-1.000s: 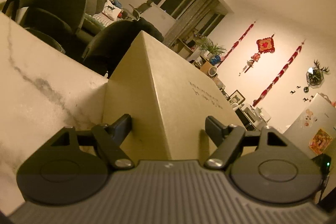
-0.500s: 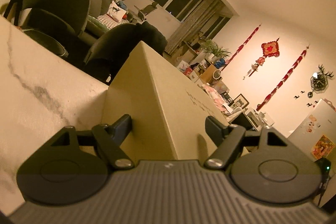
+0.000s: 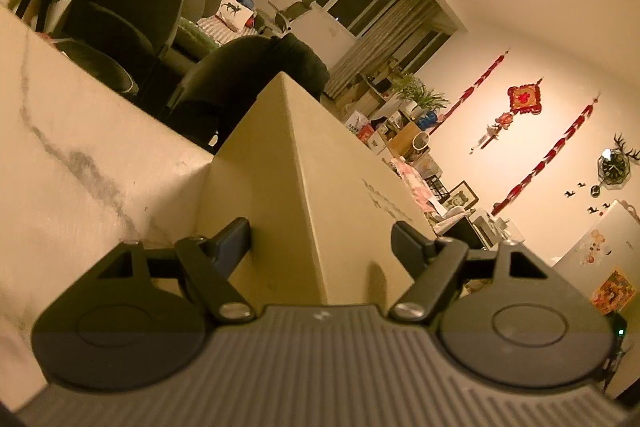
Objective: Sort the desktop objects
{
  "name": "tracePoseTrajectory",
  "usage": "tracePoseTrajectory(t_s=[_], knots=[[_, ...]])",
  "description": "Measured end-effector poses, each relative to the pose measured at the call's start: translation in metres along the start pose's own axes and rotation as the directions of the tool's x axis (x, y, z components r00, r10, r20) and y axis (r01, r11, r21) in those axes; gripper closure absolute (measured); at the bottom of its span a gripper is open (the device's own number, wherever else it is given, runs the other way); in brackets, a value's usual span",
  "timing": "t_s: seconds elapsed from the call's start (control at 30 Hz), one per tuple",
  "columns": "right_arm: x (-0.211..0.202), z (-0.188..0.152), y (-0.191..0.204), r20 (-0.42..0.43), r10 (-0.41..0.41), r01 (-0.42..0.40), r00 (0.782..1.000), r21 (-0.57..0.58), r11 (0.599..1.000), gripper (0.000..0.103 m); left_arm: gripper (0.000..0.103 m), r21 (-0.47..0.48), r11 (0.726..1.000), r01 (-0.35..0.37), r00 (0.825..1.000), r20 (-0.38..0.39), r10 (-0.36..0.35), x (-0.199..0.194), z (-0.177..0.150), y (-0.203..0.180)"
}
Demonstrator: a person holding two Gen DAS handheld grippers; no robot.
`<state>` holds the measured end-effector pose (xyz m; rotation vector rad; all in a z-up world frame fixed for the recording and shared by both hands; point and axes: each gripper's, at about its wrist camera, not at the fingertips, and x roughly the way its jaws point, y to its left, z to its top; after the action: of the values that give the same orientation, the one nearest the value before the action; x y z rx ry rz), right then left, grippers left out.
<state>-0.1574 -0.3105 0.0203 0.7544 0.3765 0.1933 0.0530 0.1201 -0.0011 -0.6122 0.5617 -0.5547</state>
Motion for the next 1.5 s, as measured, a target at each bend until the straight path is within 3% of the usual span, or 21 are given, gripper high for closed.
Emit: tracePoseTrajectory(t_s=[0.17, 0.37, 0.5, 0.83, 1.03, 1.33, 1.5], knots=[[0.008, 0.000, -0.010, -0.009, -0.014, 0.015, 1.000, 0.021, 1.000, 0.036, 0.031, -0.003, 0.999, 0.035, 0.999, -0.008, -0.035, 0.004, 0.008, 0.009], [0.022, -0.001, -0.033, -0.035, 0.004, 0.000, 0.999, 0.108, 0.994, 0.036, 0.045, -0.042, 0.997, 0.070, 0.997, -0.033, -0.071, 0.015, 0.019, 0.026], [0.026, -0.004, -0.039, -0.034, -0.005, 0.009, 0.999, 0.129, 0.992, 0.044, 0.048, -0.083, 0.993, 0.089, 0.995, -0.032, -0.092, 0.017, 0.021, 0.032], [0.018, 0.001, -0.034, 0.009, 0.027, -0.028, 1.000, 0.147, 0.989, 0.045, 0.051, -0.129, 0.990, 0.051, 0.998, -0.029, -0.055, 0.020, 0.018, 0.036], [0.026, -0.003, -0.039, -0.012, -0.020, 0.021, 1.000, 0.145, 0.989, 0.047, 0.053, -0.142, 0.989, 0.038, 0.999, -0.033, -0.043, 0.020, 0.008, 0.045], [0.032, -0.007, -0.055, -0.032, 0.020, -0.013, 0.999, 0.209, 0.978, 0.046, 0.053, -0.104, 0.994, 0.023, 0.999, -0.044, -0.028, 0.016, 0.012, 0.040], [0.029, 0.006, -0.037, -0.027, -0.034, 0.037, 0.999, 0.103, 0.994, 0.047, 0.054, -0.006, 1.000, -0.010, 1.000, -0.025, 0.010, 0.013, 0.023, 0.025]])
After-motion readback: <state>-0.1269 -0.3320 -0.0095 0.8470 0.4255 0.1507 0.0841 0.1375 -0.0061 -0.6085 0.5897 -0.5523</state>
